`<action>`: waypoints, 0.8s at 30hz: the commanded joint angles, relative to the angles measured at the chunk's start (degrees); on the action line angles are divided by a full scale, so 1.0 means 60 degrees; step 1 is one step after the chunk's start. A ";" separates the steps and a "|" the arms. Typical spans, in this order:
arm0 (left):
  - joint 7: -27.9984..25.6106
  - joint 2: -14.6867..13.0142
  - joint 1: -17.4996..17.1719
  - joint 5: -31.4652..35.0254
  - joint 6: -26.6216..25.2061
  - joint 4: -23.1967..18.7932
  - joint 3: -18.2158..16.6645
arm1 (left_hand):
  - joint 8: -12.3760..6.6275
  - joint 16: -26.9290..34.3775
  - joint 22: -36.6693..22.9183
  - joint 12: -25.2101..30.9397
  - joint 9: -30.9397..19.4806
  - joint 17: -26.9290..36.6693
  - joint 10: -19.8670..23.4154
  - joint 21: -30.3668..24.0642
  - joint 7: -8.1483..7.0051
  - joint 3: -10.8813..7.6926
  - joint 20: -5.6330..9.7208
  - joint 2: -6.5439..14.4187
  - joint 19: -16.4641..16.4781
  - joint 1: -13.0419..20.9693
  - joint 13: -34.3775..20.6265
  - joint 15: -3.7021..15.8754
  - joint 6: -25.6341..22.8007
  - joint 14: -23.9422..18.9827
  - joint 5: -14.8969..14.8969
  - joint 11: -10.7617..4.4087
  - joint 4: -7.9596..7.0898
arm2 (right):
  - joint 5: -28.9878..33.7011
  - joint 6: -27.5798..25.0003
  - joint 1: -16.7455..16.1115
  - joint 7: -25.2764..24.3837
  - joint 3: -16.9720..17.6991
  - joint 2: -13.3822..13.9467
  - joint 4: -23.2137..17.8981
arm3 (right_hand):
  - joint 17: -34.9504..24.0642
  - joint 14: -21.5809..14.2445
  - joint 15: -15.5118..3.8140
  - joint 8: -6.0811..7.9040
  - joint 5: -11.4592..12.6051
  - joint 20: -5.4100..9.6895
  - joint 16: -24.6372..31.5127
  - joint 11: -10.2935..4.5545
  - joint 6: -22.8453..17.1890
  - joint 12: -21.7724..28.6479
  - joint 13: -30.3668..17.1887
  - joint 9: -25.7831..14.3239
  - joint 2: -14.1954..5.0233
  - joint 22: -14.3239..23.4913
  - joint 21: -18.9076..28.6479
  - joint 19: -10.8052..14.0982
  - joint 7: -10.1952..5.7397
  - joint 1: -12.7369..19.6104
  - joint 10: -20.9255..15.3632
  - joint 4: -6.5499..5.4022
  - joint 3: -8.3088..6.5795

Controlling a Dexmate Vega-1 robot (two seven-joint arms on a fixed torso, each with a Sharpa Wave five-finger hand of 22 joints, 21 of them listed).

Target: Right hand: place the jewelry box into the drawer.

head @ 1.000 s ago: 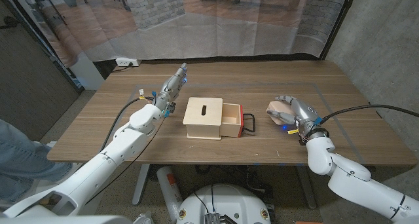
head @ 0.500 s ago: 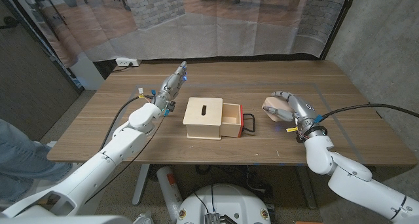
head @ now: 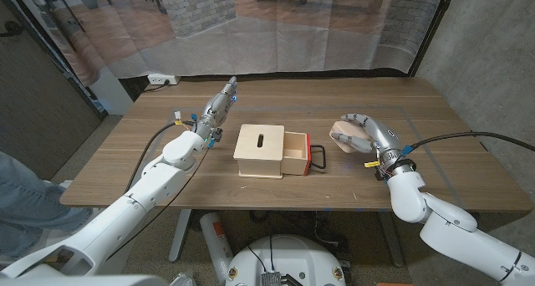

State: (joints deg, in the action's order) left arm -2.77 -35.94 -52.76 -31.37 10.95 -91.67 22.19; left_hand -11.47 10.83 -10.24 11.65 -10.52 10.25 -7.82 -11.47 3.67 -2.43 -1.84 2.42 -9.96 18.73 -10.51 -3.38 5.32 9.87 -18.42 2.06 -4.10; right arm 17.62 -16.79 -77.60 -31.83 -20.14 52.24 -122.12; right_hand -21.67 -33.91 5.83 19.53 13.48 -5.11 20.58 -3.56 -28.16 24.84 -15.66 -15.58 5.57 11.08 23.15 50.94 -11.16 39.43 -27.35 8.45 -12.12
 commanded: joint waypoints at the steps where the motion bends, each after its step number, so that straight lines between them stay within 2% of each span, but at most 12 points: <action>1: 0.0102 0.0025 0.0082 -0.0034 0.0052 0.0149 -0.0006 | -0.0004 -0.0004 -0.0050 0.0017 -0.0052 0.0043 -0.0043 -0.0031 0.0021 0.0050 0.0019 0.0055 -0.1112 0.0097 -0.0040 0.0009 -0.0038 0.0417 0.0006 0.0035 -0.0036 | 0.0046 0.0615 -0.0072 0.0197 0.0098 -0.0204 -0.0115 | -0.0048 -0.1566 -0.2570 0.0093 -0.0063 0.2249 0.0012 0.0010 -0.0183 0.0079 -0.0048 -0.0034 -0.1692 0.0015 0.0030 0.2057 0.0040 0.1739 -0.0134 -0.0027 -0.0029; 12: 0.0288 0.0086 0.0229 -0.0086 0.0139 0.0433 0.0024 | -0.0010 -0.0003 -0.0050 0.0019 -0.0052 0.0043 -0.0036 -0.0030 0.0026 0.0058 0.0015 0.0061 -0.1116 0.0105 -0.0040 0.0001 -0.0057 0.0413 0.0011 0.0036 -0.0035 | 0.0293 0.0659 0.0014 0.0419 0.0005 -0.0395 -0.0282 | -0.0104 -0.1618 -0.2593 0.0098 -0.0168 0.2236 -0.0018 -0.0010 -0.0303 0.0109 -0.0074 -0.0009 -0.1710 0.0022 0.0039 0.2062 0.0163 0.1776 -0.0146 -0.0039 -0.0040; 24: 0.0433 0.0123 0.0358 -0.0103 0.0223 0.0651 0.0048 | -0.0003 -0.0004 -0.0050 0.0016 -0.0052 0.0042 -0.0042 -0.0029 0.0013 0.0068 0.0022 0.0072 -0.1116 0.0119 -0.0040 0.0012 -0.0047 0.0414 0.0017 0.0039 -0.0031 | 0.0860 0.0688 0.0396 0.0871 -0.0267 -0.0380 -0.0509 | -0.0156 -0.1744 -0.2640 0.0092 -0.0254 0.2257 -0.0018 0.0046 -0.0407 0.0160 -0.0095 0.0024 -0.1732 0.0027 0.0056 0.2088 0.0174 0.1803 -0.0224 -0.0054 -0.0051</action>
State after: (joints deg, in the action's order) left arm -0.83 -35.37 -51.20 -31.83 11.91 -88.78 22.36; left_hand -11.47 10.83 -10.24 11.65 -10.52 10.25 -7.82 -11.47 3.89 -2.44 -1.84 2.66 -9.96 18.96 -10.51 -3.38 5.11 9.87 -18.43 2.06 -4.10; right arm 20.33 -13.00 -76.77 -28.56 -20.55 50.10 -124.18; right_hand -22.29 -34.53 6.02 19.96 12.07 -5.11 20.21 -3.47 -29.80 25.29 -16.14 -15.43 5.57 11.07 23.12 50.94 -10.14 39.43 -28.06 8.45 -12.10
